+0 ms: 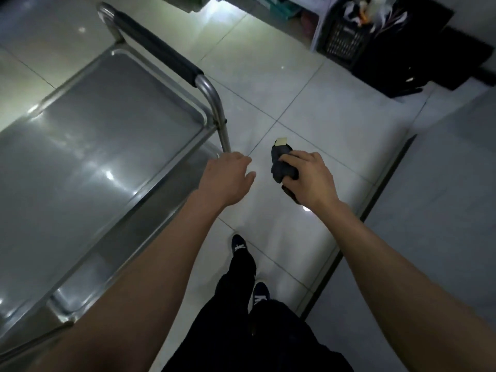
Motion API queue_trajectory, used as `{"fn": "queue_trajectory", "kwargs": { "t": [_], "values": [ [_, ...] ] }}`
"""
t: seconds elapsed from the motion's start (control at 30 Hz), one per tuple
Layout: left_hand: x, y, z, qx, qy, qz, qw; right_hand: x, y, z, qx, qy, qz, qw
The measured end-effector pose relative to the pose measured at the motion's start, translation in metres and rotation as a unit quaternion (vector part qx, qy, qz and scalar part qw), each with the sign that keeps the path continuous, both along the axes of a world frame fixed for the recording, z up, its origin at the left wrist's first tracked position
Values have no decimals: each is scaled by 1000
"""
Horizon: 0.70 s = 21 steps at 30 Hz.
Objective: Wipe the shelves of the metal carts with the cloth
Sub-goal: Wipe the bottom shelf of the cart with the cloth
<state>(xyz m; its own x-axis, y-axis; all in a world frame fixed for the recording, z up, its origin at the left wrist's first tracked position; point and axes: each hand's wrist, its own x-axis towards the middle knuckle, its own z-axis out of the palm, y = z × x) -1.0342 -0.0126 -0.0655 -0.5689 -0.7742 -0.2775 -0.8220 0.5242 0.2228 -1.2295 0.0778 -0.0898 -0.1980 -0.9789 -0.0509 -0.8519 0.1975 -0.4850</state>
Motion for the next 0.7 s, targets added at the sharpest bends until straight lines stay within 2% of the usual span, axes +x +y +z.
{"fn": "queue_trajectory", "kwargs": {
  "t": [0.1, 0.4, 0.7],
  "values": [
    [-17, -31, 10, 31, 13, -4, 999, -13, -28, 16, 20, 21, -20, 999],
    [-104, -131, 41, -6, 45, -67, 997, -84, -107, 66, 1, 58, -79, 995],
    [-211, -254, 47, -4, 29, -51, 998, -203, -223, 59, -29, 37, -75, 996]
  ]
}}
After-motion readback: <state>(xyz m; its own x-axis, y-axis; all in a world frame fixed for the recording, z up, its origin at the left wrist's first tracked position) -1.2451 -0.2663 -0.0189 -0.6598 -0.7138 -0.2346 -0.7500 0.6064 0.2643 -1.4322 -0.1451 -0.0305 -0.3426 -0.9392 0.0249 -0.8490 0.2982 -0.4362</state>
